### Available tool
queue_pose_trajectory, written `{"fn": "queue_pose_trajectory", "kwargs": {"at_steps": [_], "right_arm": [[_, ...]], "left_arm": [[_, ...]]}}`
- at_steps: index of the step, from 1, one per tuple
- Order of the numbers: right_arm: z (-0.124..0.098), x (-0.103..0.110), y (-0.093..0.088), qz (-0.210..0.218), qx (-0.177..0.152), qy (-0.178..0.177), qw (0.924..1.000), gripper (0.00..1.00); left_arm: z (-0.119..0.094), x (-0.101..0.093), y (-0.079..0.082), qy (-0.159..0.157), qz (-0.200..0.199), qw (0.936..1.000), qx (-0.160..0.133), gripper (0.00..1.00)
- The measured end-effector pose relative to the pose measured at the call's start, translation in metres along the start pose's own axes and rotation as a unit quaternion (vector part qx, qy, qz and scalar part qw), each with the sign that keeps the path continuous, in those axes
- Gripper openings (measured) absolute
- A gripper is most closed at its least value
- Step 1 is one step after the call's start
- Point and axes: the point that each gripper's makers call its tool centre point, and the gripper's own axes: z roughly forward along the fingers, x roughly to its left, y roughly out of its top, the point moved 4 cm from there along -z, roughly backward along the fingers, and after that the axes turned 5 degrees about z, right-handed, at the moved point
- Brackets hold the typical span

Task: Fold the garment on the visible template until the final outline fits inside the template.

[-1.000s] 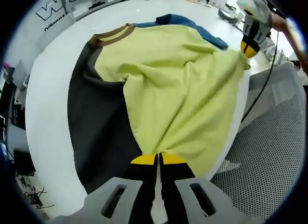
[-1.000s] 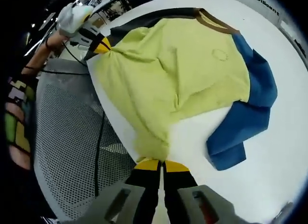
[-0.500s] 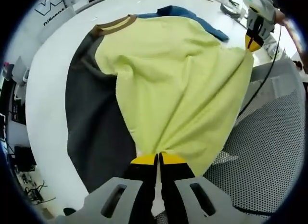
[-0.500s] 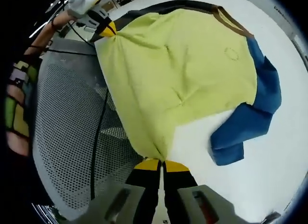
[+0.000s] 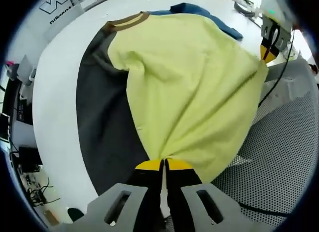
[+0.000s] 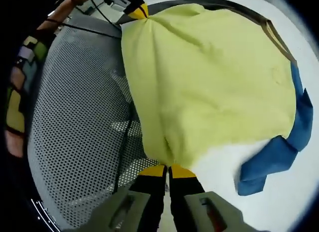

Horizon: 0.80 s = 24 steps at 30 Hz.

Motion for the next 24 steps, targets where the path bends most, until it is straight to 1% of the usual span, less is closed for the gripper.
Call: {"fn": "queue_pose_trajectory", "kwargs": {"at_steps": [4, 7, 9, 10, 11, 12, 15, 17, 20, 23, 24], "right_arm": [[0.009, 0.006, 0.005, -0.008, 0.006, 0.016, 0.9998, 0.00], [0.012, 0.008, 0.004, -0.013, 0.014, 0.022, 0.9996, 0.00], [0.012, 0.005, 0.001, -0.010, 0.024, 0.014, 0.9996, 0.00], [0.011, 0.004, -0.002, -0.005, 0.034, 0.011, 0.9993, 0.00], [0.010, 0.004, -0.005, -0.009, 0.043, 0.012, 0.9990, 0.00], [0.010, 0.005, -0.007, -0.016, 0.046, 0.015, 0.9987, 0.00], [0.011, 0.005, -0.009, -0.004, 0.046, 0.020, 0.9988, 0.00], [0.010, 0.005, -0.013, 0.002, 0.057, 0.021, 0.9981, 0.00], [0.010, 0.006, -0.017, 0.011, 0.070, 0.023, 0.9972, 0.00], [0.008, 0.007, -0.017, 0.013, 0.068, 0.027, 0.9972, 0.00], [0.006, 0.009, -0.014, 0.018, 0.053, 0.030, 0.9980, 0.00]], "left_arm": [[0.000, 0.000, 0.000, 0.001, -0.005, 1.0000, 0.002, 0.00], [0.000, 0.001, -0.002, 0.004, -0.010, 0.9999, 0.007, 0.00], [0.000, 0.003, -0.003, 0.008, -0.011, 0.9999, 0.010, 0.00], [0.000, 0.003, -0.003, 0.008, -0.013, 0.9998, 0.011, 0.00], [0.000, 0.003, -0.004, 0.010, -0.014, 0.9998, 0.012, 0.00], [0.000, 0.003, -0.004, 0.011, -0.015, 0.9997, 0.014, 0.00], [0.000, 0.004, -0.004, 0.013, -0.018, 0.9996, 0.016, 0.00], [0.000, 0.004, -0.006, 0.015, -0.027, 0.9992, 0.024, 0.00], [-0.001, 0.003, -0.006, 0.018, -0.027, 0.9990, 0.030, 0.00], [0.000, 0.003, -0.005, 0.017, -0.022, 0.9992, 0.030, 0.00], [0.000, 0.001, -0.005, 0.009, -0.019, 0.9995, 0.024, 0.00]]}}
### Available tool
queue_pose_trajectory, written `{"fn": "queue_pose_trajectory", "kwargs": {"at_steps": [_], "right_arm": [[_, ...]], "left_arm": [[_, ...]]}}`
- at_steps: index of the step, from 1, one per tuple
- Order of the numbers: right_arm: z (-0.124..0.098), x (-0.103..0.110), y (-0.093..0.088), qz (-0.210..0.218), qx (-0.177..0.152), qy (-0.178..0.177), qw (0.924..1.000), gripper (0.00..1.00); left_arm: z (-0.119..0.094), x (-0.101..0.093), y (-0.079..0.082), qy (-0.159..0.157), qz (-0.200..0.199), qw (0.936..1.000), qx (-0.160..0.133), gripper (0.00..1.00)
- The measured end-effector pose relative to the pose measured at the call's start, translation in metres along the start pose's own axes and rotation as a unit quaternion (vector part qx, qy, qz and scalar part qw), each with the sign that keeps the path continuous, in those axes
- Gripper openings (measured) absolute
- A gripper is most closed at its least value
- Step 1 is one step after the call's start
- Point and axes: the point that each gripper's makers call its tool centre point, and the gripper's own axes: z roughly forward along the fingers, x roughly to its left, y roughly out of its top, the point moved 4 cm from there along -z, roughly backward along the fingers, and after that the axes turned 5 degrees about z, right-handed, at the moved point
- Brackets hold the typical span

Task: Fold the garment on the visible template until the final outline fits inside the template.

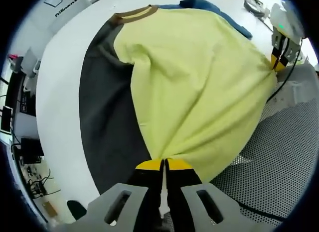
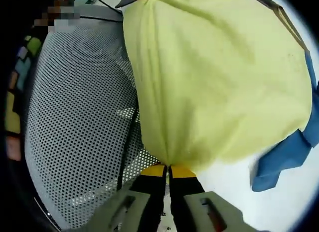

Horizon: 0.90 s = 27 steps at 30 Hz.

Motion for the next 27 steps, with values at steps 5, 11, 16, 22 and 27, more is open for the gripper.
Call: {"fn": "queue_pose_trajectory", "kwargs": {"at_steps": [5, 11, 16, 22, 27], "right_arm": [[-0.030, -0.010, 0.017, 0.031, -0.120, -0.023, 0.9921, 0.12], [-0.066, -0.036, 0.033, 0.079, -0.208, -0.086, 0.9712, 0.25], [-0.079, -0.058, 0.042, 0.093, -0.246, -0.143, 0.9541, 0.32], [-0.085, -0.079, 0.047, 0.133, -0.286, -0.173, 0.9332, 0.28], [-0.084, -0.091, 0.047, 0.140, -0.292, -0.184, 0.9282, 0.27]], "left_arm": [[-0.010, -0.001, 0.009, -0.033, -0.027, 0.9960, -0.078, 0.02], [-0.028, 0.005, 0.033, -0.041, -0.064, 0.9826, -0.169, 0.16], [-0.033, 0.016, 0.050, -0.002, -0.053, 0.9764, -0.209, 0.17], [-0.030, 0.030, 0.065, 0.030, -0.082, 0.9656, -0.245, 0.15], [-0.022, 0.040, 0.077, 0.052, -0.093, 0.9603, -0.258, 0.15]]}}
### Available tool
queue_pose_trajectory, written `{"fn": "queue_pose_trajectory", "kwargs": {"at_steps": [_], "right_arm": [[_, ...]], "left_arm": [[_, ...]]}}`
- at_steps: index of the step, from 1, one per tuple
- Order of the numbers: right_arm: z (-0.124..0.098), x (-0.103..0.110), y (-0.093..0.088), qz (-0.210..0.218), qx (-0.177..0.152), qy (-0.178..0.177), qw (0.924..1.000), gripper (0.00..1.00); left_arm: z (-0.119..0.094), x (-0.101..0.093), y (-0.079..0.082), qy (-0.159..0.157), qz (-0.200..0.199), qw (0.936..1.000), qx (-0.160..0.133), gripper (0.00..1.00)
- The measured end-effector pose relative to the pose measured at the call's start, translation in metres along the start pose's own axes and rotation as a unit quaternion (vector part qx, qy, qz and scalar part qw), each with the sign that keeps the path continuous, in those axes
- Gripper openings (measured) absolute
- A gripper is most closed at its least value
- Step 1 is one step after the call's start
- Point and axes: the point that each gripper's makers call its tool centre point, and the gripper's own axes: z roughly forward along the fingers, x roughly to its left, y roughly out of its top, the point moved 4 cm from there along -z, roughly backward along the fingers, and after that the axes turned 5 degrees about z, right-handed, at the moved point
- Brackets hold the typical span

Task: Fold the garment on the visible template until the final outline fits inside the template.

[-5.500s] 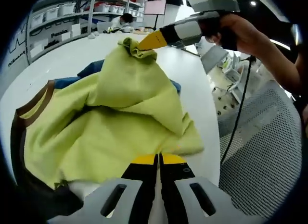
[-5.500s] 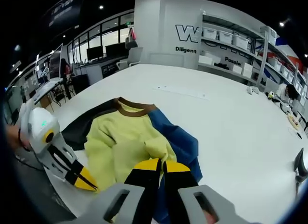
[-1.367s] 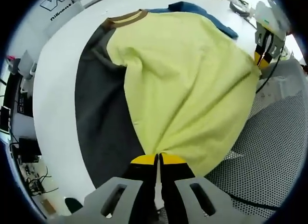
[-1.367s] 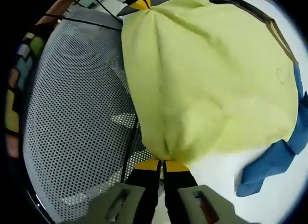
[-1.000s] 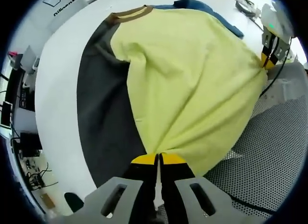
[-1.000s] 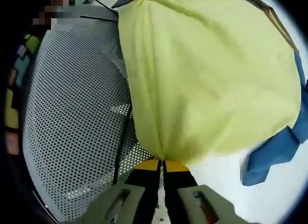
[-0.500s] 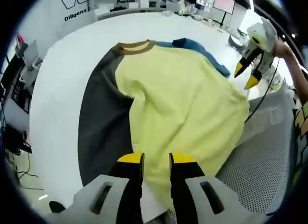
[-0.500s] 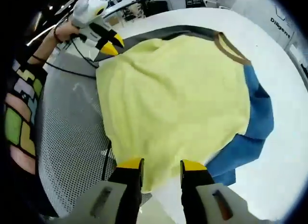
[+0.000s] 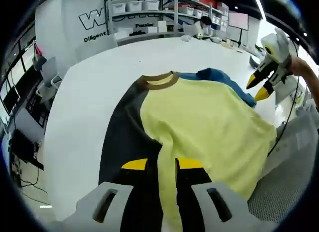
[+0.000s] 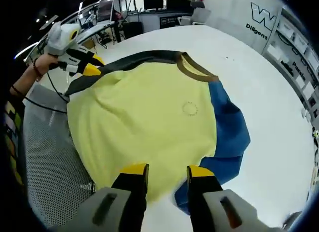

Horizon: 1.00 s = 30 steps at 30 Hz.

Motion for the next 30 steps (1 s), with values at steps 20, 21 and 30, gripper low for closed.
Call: {"fn": "queue_pose_trajectory", "kwargs": {"at_steps": [20, 21, 30], "right_arm": [[0.033, -0.064, 0.031, 0.027, -0.084, -0.114, 0.9896, 0.26], [0.034, -0.065, 0.034, 0.014, -0.093, -0.115, 0.9889, 0.25], [0.048, -0.070, 0.027, 0.028, -0.085, -0.116, 0.9893, 0.19]], "left_arm": [[0.062, 0.035, 0.023, 0.043, -0.030, 0.9980, -0.035, 0.16], [0.064, 0.035, 0.023, 0.042, -0.033, 0.9980, -0.035, 0.17], [0.079, 0.033, 0.018, 0.022, -0.061, 0.9977, -0.022, 0.16]]}}
